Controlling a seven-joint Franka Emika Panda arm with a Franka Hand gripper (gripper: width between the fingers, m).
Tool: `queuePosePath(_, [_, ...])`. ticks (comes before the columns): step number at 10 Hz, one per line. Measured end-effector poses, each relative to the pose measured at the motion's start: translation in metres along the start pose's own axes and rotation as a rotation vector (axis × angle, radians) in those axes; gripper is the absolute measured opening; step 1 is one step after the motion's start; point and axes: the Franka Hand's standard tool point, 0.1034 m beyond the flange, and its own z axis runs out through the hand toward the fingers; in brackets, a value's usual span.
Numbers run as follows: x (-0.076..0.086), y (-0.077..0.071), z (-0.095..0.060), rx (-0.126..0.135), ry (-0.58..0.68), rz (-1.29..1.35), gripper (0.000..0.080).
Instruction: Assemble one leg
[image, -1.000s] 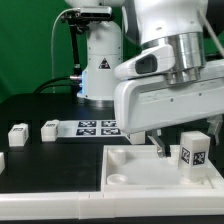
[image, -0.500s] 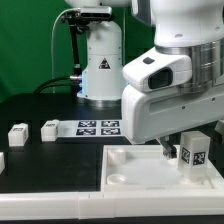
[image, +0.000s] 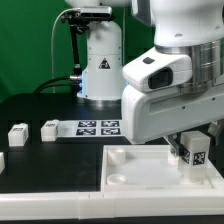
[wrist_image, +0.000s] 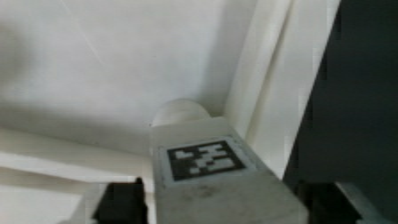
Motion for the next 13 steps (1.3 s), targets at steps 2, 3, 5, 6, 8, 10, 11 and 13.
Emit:
queuePosePath(2, [-0.0001,0.0001,0.0001,0.001,0.0,0.007,0.0293])
queuePosePath(3, [-0.0001,0.0001,0.0002,0.001,0.0,0.031,0.0293])
queuePosePath(5, [-0.0001,0.0,0.0002,0.001,0.0,0.083,0.0293])
queuePosePath(6, [0.0,0.0002,0.0005,0.01,0.003,0.199,0.0293])
queuePosePath(8, [0.0009,0.0038,0.0018,0.053,0.023,0.557,0.0293])
queuePosePath(10, [0.0027,0.0023,0.0018,0.055,0.025,0.821,0.0293])
queuePosePath(11, [0.0027,0.0016,0.002,0.056,0.023,0.912,0.0293])
queuePosePath(13, [0.0027,-0.0018,0.0034,0.06,0.013,1.202,0.0293])
